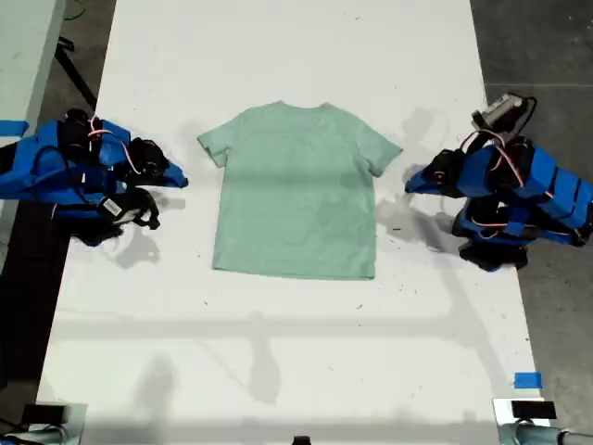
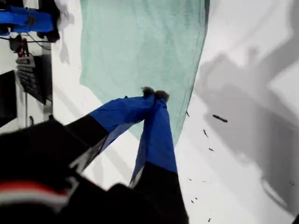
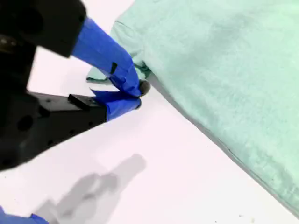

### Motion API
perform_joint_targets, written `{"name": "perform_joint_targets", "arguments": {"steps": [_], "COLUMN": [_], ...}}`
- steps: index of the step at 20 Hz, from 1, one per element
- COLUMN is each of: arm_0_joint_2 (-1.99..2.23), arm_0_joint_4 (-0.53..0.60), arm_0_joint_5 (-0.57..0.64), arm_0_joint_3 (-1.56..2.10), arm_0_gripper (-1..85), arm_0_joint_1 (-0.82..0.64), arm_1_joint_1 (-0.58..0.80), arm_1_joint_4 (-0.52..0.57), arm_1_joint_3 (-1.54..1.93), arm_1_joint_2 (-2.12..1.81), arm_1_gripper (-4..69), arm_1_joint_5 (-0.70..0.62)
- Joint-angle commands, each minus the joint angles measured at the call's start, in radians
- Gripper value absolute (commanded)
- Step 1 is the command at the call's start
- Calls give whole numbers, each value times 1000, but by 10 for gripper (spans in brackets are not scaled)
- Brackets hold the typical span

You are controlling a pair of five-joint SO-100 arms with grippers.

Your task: Fold t-shirt

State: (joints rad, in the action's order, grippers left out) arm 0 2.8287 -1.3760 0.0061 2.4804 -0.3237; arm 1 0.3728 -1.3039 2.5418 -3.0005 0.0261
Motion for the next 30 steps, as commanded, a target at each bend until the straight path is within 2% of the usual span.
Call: {"name": "perform_joint_targets", "arguments": {"steps": [1,8,14,15,16,17,18,19,21,24,30], "arm_0_joint_2": [-155,-624,-861,-877,-881,-881,-881,-881,-881,-879,-868], "arm_0_joint_4": [-15,-176,-259,-264,-262,-262,-261,-261,-249,-204,-143], "arm_0_joint_5": [83,331,456,463,468,471,488,495,506,506,509], "arm_0_joint_3": [-193,-695,-973,-989,-991,-989,-988,-985,-959,-879,-790], "arm_0_gripper": [0,0,0,0,1,111,275,317,348,351,344], "arm_0_joint_1": [-87,-334,-494,-502,-502,-494,-476,-463,-451,-468,-488], "arm_1_joint_1": [71,276,403,413,420,430,437,446,479,535,598], "arm_1_joint_4": [3,-207,-301,-302,-307,-307,-305,-304,-276,-192,147], "arm_1_joint_3": [-196,-752,-1120,-1152,-1164,-1160,-1150,-1144,-1094,-960,-603], "arm_1_joint_2": [167,689,1000,1037,1071,1094,1112,1134,1141,1132,1155], "arm_1_gripper": [-6,-10,6,38,100,208,332,374,356,378,374], "arm_1_joint_5": [-110,-417,-598,-624,-637,-655,-678,-710,-749,-804,-882]}}
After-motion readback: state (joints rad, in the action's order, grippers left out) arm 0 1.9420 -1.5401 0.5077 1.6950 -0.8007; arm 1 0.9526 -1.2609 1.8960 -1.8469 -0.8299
